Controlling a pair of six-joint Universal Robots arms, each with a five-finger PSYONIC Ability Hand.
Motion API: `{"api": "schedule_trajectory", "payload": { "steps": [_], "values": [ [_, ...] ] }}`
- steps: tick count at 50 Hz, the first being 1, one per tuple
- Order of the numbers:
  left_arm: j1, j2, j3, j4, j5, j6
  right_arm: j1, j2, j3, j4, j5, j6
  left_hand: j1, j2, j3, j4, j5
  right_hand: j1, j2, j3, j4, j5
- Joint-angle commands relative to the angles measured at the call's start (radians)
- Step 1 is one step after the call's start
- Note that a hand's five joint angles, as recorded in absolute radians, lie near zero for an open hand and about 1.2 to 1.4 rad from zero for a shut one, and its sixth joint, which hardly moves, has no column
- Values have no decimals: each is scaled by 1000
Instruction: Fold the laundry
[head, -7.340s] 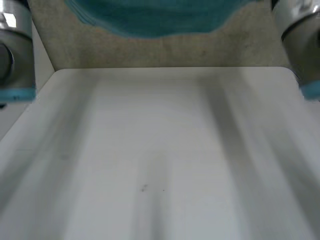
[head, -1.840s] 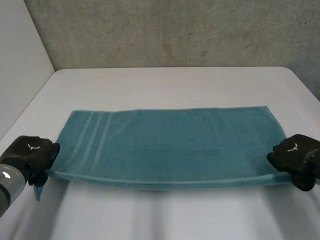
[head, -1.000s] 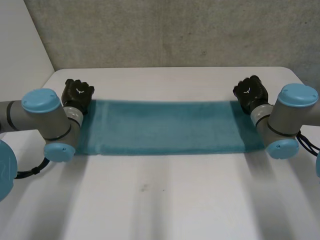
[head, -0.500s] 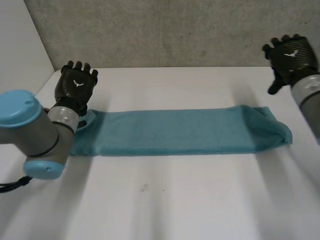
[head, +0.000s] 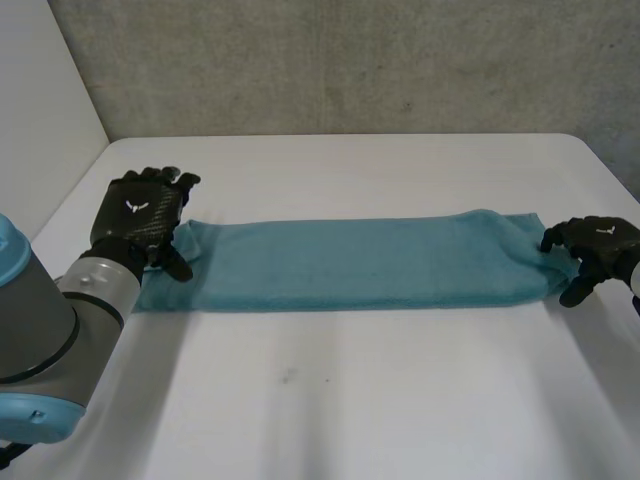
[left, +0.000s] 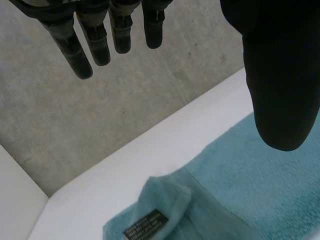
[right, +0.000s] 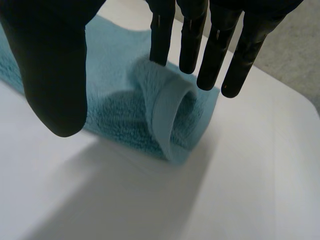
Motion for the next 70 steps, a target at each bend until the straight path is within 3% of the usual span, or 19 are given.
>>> {"api": "schedule_trajectory", "payload": {
  "steps": [1, 8, 10, 11, 12, 21, 26, 31, 35, 40, 47, 48, 50, 51, 53, 54, 56, 61, 70],
  "values": [
    [0, -20, -21, 11, 1, 6, -16, 65, -4, -101, -7, -6, -26, -30, -42, -32, -47, 292, 225, 219, 217, 236],
    [2, -24, -28, 11, 1, 6, -21, 93, -17, -130, 0, -14, -26, -30, -42, -32, -47, 454, 387, 381, 379, 398],
    [2, -24, -28, 13, 1, 6, -24, 100, -25, -176, 6, -12, -26, -30, -42, -32, -47, 766, 699, 694, 691, 710],
    [2, -26, -30, 11, 1, 6, -24, 100, -25, -176, 6, -12, -26, -30, -42, -32, -47, 768, 701, 695, 693, 712],
    [2, -26, -30, 11, 1, 6, -25, 105, -28, -202, 12, -12, -26, -30, -42, -32, -47, 985, 918, 912, 910, 929],
    [0, -24, -39, 13, 1, 6, -62, 107, -68, -228, 180, -21, -26, -30, -42, -32, -47, 987, 920, 915, 912, 931],
    [2, -20, -41, 11, 1, 6, -148, 110, -135, -208, 287, -158, -26, -30, -42, -32, -47, 987, 920, 915, 912, 931],
    [3, -20, -41, 11, 0, 6, -197, 102, -203, -159, 321, -325, -26, -30, -42, -32, -47, 987, 920, 915, 912, 931],
    [8, -20, -41, 11, 0, 6, -185, 99, -252, -129, 342, -353, -26, -30, -42, -32, -47, 987, 920, 915, 912, 931],
    [12, -17, -41, 11, 0, 6, -105, 64, -307, -106, 355, -290, -26, -30, -42, -32, -47, 987, 920, 915, 912, 931],
    [15, -11, -39, 11, -2, 6, 219, -28, -395, -96, 353, -244, -26, -30, -42, -32, -47, 987, 920, 915, 912, 931],
    [15, -9, -39, 11, -2, 6, 220, -28, -395, -96, 353, -244, -26, -30, -42, -32, -47, 987, 920, 915, 912, 931],
    [17, -9, -39, 11, -2, 6, 370, -19, -436, -106, 353, -242, -26, -30, -42, -32, -47, 987, 920, 915, 912, 931],
    [18, -9, -39, 11, -2, 6, 371, -19, -436, -106, 353, -242, -26, -30, -42, -32, -47, 987, 920, 915, 912, 931],
    [19, -9, -39, 11, -2, 6, 493, 22, -494, -100, 368, -244, -26, -30, -42, -32, -47, 987, 920, 915, 912, 931],
    [19, -9, -38, 11, 1, 4, 493, 22, -495, -99, 368, -244, -26, -30, -42, -32, -47, 987, 920, 915, 912, 931],
    [15, -9, -35, 11, 7, 6, 582, 86, -540, -87, 425, -245, -26, -30, -42, -32, -47, 987, 920, 915, 912, 931],
    [3, -14, -16, 11, 7, 7, 618, 103, -542, -80, 502, -247, -26, -30, -42, -32, -47, 987, 920, 915, 912, 931],
    [-63, -148, 115, 5, 45, -4, 604, 71, -427, -78, 517, -245, -26, -30, -42, -32, -47, 987, 920, 915, 912, 931]
  ]
}}
